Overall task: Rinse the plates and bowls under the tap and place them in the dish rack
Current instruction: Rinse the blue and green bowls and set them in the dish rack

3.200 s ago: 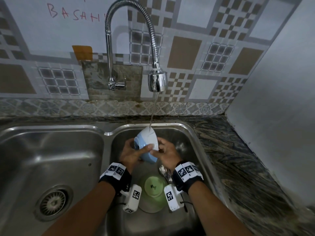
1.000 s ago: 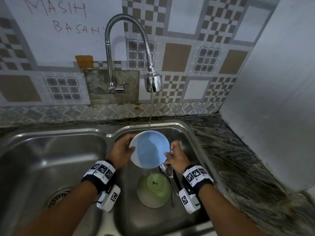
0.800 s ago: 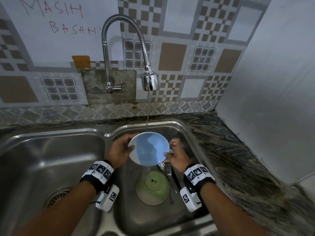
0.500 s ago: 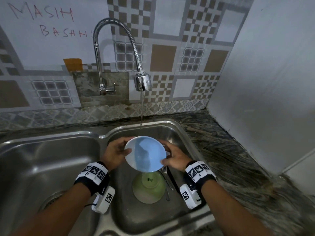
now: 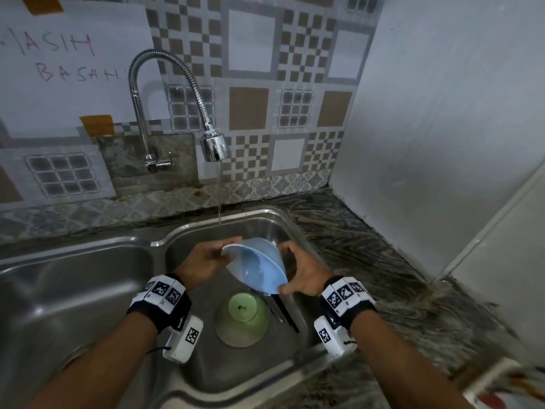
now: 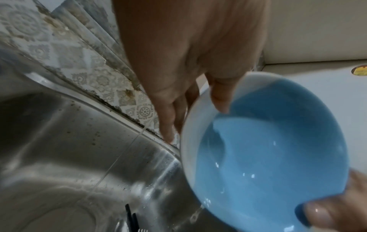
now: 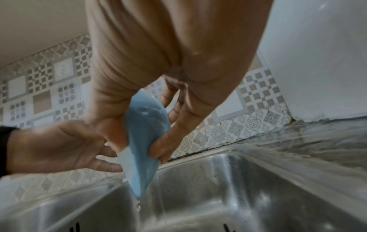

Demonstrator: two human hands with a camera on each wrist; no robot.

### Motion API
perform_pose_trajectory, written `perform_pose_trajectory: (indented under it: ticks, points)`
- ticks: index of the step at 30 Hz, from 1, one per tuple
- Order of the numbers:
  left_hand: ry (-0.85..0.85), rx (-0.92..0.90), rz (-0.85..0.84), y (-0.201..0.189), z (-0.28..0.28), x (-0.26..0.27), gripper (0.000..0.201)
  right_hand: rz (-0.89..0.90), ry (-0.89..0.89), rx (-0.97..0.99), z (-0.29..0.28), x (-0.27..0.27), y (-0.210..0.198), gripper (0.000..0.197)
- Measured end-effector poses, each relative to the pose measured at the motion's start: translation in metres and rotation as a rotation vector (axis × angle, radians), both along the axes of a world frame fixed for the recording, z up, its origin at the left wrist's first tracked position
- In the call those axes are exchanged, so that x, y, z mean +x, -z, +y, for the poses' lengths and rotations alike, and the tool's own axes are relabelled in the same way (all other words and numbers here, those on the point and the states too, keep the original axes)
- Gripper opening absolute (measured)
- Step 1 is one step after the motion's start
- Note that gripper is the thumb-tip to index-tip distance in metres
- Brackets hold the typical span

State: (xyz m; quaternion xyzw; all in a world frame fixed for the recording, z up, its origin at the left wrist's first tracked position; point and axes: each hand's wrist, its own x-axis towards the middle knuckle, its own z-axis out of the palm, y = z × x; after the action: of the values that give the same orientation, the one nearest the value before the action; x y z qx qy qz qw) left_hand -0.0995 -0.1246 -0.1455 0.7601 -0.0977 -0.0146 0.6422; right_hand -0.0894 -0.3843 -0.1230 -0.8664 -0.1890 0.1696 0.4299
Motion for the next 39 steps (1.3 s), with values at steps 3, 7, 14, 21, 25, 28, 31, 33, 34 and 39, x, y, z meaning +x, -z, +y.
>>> perform_pose_trajectory:
  ticks: [3,7,14,21,25,28,31,33,34,39]
  points:
    - [0.182,-0.195,0.380,-0.013,-0.009,-0.008,0.064,-0.040,0.009,-0.031,-0.020,-0.010,0.001,0.076]
    - [0.240,-0.122,0.692,-0.024,-0.032,-0.016,0.068,-0.114,0.047,-0.116,-0.047,-0.027,0.005,0.079]
    - [0.092,0.052,0.628,-0.029,-0.120,-0.024,0.062,-0.266,0.042,-0.296,-0.096,-0.065,-0.002,0.078]
    - [0.379,-0.007,0.765,-0.039,-0.207,-0.052,0.082,-0.482,0.044,-0.392,-0.170,-0.125,-0.008,0.061]
    - [0.482,-0.160,0.809,-0.039,-0.257,-0.082,0.063,-0.560,0.119,-0.452,-0.216,-0.172,-0.010,0.066]
    - [0.579,-0.267,0.791,-0.034,-0.293,-0.112,0.028,-0.589,0.207,-0.396,-0.248,-0.211,-0.009,0.072]
    - [0.658,-0.336,0.688,-0.026,-0.322,-0.141,0.042,-0.599,0.314,-0.271,-0.276,-0.248,-0.001,0.083]
    - [0.696,-0.358,0.626,-0.019,-0.340,-0.157,0.059,-0.545,0.404,-0.218,-0.289,-0.275,0.007,0.089]
    - [0.699,-0.362,0.621,-0.016,-0.348,-0.164,0.064,-0.513,0.445,-0.187,-0.295,-0.288,0.010,0.089]
    - [0.697,-0.346,0.557,-0.002,-0.389,-0.207,0.067,-0.376,0.542,-0.053,-0.321,-0.353,0.022,0.099]
